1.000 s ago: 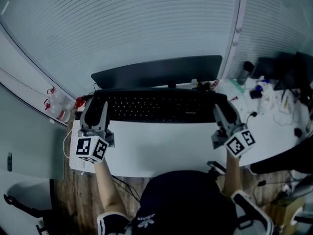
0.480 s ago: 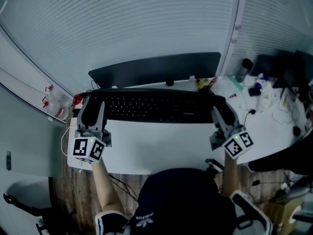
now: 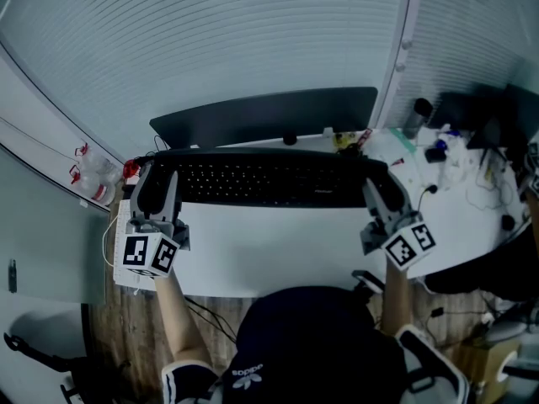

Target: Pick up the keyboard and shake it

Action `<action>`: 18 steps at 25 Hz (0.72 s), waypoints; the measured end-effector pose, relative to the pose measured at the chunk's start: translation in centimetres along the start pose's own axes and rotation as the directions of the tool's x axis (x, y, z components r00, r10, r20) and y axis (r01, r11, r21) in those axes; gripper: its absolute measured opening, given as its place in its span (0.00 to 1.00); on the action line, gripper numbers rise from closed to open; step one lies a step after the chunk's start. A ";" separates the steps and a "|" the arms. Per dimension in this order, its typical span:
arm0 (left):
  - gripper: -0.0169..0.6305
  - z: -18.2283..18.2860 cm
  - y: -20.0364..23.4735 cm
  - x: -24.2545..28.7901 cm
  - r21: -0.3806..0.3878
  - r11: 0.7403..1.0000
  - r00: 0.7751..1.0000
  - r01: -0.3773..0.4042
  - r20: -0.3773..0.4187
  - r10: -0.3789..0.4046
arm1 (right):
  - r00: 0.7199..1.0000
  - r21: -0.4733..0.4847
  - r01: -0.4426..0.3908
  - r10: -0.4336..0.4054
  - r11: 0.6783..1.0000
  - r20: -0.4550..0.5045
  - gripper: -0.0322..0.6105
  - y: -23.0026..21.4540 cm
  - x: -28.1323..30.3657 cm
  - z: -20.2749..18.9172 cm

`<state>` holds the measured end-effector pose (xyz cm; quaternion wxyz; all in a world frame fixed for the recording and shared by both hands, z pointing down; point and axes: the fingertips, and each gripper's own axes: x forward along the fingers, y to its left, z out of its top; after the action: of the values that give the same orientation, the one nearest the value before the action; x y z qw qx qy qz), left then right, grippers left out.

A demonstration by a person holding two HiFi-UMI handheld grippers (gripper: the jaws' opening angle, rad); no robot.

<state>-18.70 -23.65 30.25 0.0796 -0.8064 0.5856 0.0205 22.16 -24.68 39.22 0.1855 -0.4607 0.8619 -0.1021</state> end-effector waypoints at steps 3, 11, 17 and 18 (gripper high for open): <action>0.34 -0.1 -0.1 0.0 0.002 1.000 1.000 0.004 0.001 -0.004 | 1.000 0.007 -0.001 0.001 1.000 0.011 0.34 -0.1 -0.2 0.0; 0.34 -0.1 0.0 -0.1 0.007 1.000 1.000 0.010 0.002 -0.010 | 1.000 -0.036 -0.001 0.001 0.999 0.005 0.34 0.5 0.0 0.6; 0.34 -0.4 -0.1 -0.1 0.001 1.000 1.000 0.013 0.004 -0.013 | 1.000 -0.053 -0.003 0.003 0.999 0.005 0.34 0.5 -0.1 0.8; 0.34 -0.5 -0.1 -0.2 0.000 1.000 1.000 0.013 0.004 -0.013 | 1.000 -0.052 -0.003 0.004 0.999 0.005 0.34 0.5 -0.2 0.8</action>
<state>-18.66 -23.51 30.77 0.0807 -0.8103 0.5801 0.0215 22.17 -24.25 38.36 0.1757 -0.4641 0.8646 -0.0781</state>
